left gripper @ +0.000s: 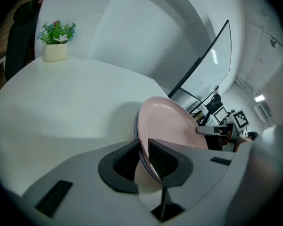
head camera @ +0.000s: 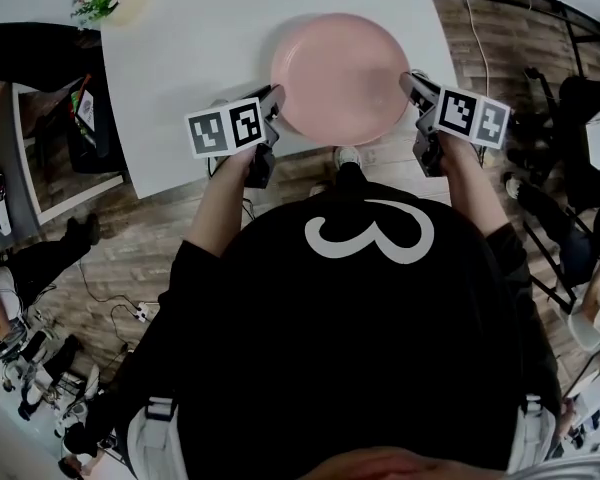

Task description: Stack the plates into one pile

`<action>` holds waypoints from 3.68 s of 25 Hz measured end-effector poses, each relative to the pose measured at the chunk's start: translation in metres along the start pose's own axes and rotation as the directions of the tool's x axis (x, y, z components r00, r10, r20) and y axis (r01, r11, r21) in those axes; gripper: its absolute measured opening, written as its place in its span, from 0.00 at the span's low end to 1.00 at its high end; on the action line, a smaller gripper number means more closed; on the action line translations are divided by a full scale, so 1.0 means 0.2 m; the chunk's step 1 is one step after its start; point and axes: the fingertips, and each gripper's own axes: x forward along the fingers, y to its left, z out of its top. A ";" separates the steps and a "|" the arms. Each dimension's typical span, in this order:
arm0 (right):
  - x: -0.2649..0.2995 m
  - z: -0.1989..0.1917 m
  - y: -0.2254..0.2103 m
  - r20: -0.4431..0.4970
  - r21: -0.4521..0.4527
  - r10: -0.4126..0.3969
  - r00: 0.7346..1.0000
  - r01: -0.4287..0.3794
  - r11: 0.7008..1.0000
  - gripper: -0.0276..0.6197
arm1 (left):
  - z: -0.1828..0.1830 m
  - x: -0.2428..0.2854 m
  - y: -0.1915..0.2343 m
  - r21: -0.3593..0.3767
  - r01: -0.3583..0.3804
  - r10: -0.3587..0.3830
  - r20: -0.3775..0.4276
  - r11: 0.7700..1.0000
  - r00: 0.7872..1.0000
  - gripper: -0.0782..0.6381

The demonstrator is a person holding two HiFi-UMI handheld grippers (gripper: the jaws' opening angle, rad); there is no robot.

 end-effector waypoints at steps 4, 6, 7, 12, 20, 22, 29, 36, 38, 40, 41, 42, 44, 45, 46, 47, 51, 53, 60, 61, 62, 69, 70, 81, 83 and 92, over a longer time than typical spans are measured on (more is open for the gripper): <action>0.00 0.00 0.01 -0.009 -0.022 0.014 1.000 -0.015 1.000 0.12 | -0.01 0.01 0.00 -0.003 -0.001 0.001 0.002 1.000 1.000 0.21; 0.00 -0.01 0.01 -0.022 -0.043 0.016 1.000 -0.017 0.999 0.12 | -0.01 0.01 0.00 -0.001 -0.002 0.002 0.000 1.000 1.000 0.21; 0.00 -0.02 0.01 -0.030 -0.053 0.015 0.999 -0.016 0.998 0.12 | -0.02 0.01 0.00 0.001 -0.003 0.003 -0.001 1.000 1.000 0.21; 0.00 -0.01 0.01 -0.033 -0.081 -0.009 0.999 0.006 0.997 0.12 | -0.01 0.00 0.02 0.009 -0.007 0.007 0.000 1.000 1.000 0.21; -0.02 0.00 0.00 -0.043 -0.103 -0.010 0.999 0.005 0.995 0.17 | 0.00 0.00 0.03 0.022 -0.018 0.018 -0.005 1.000 1.000 0.21; -0.02 0.00 0.01 -0.035 -0.101 -0.002 0.999 -0.002 0.995 0.19 | 0.00 -0.01 0.02 0.024 -0.012 0.012 -0.001 1.000 1.000 0.21; -0.05 -0.02 0.03 0.012 -0.137 -0.059 0.998 0.060 0.989 0.30 | -0.01 -0.11 0.02 0.040 0.002 -0.003 0.031 0.999 1.000 0.21; -0.14 -0.04 0.11 0.081 -0.126 -0.058 0.995 0.068 0.990 0.30 | -0.04 -0.20 -0.05 -0.014 0.147 -0.146 0.074 0.989 0.987 0.21; -0.19 -0.06 0.16 0.120 -0.127 -0.048 0.992 0.063 0.990 0.30 | -0.07 -0.24 -0.09 -0.005 0.185 -0.184 0.077 0.983 0.980 0.21; -0.25 -0.08 0.22 0.167 -0.127 -0.037 0.985 0.059 0.990 0.30 | -0.10 -0.29 -0.13 0.030 0.207 -0.209 0.068 0.978 0.976 0.21; -0.28 -0.10 0.25 0.187 -0.125 -0.028 0.982 0.052 0.991 0.30 | -0.12 -0.31 -0.15 0.045 0.218 -0.221 0.067 0.975 0.973 0.21; -0.31 -0.12 0.28 0.204 -0.121 -0.015 0.979 0.040 0.992 0.30 | -0.12 -0.35 -0.16 0.056 0.230 -0.234 0.070 0.971 0.970 0.21; -0.35 -0.17 0.36 0.227 -0.114 0.016 0.974 0.010 0.993 0.30 | -0.14 -0.43 -0.20 0.072 0.259 -0.265 0.084 0.963 0.961 0.21; -0.38 -0.21 0.40 0.236 -0.114 0.031 0.971 -0.004 0.994 0.30 | -0.15 -0.47 -0.21 0.081 0.274 -0.281 0.093 0.958 0.955 0.21; -0.40 -0.25 0.44 0.243 -0.115 0.046 0.969 -0.018 0.993 0.30 | -0.16 -0.52 -0.22 0.092 0.288 -0.297 0.101 0.953 0.950 0.21; -0.42 -0.29 0.49 0.249 -0.117 0.059 0.967 -0.031 0.993 0.30 | -0.17 -0.57 -0.24 0.106 0.301 -0.312 0.106 0.948 0.944 0.21; -0.49 -0.44 0.67 0.258 -0.120 0.099 0.961 -0.070 0.990 0.30 | -0.21 -0.75 -0.31 0.171 0.367 -0.389 0.113 0.914 0.914 0.21; -0.52 -0.51 0.74 0.261 -0.128 0.119 0.958 -0.088 0.988 0.30 | -0.22 -0.83 -0.35 0.204 0.391 -0.419 0.118 0.897 0.900 0.21; -0.63 -0.63 0.99 0.267 -0.184 0.207 0.941 -0.161 0.970 0.18 | -0.32 -1.04 -0.52 0.342 0.476 -0.531 0.085 0.810 0.843 0.18; -0.65 -0.64 1.02 0.267 -0.189 0.224 0.937 -0.177 0.966 0.16 | -0.33 -1.06 -0.54 0.361 0.479 -0.538 0.079 0.800 0.839 0.18; -0.67 -0.65 1.04 0.266 -0.196 0.241 0.933 -0.192 0.962 0.14 | -0.34 -1.08 -0.57 0.375 0.483 -0.545 0.075 0.791 0.835 0.17; -0.83 -0.74 1.06 0.274 -0.242 0.324 0.906 -0.261 0.934 0.09 | -0.47 -1.15 -0.74 0.404 0.494 -0.573 0.097 0.770 0.814 0.14; -0.86 -0.78 1.04 0.270 -0.243 0.339 0.901 -0.277 0.930 0.09 | -0.51 -1.14 -0.78 0.412 0.487 -0.569 0.099 0.770 0.816 0.14; -1.04 -0.87 1.10 0.231 -0.279 0.408 0.883 -0.342 0.897 0.08 | -0.63 -1.22 -0.99 0.451 0.468 -0.560 0.089 0.760 0.824 0.14; -1.05 -0.86 1.12 0.228 -0.285 0.407 0.884 -0.339 0.896 0.08 | -0.62 -1.24 -1.01 0.464 0.465 -0.562 0.090 0.754 0.822 0.14; -1.21 -0.94 1.11 0.221 -0.323 0.429 0.876 -0.349 0.880 0.08 | -0.75 -1.28 -1.16 0.495 0.438 -0.547 0.092 0.750 0.832 0.14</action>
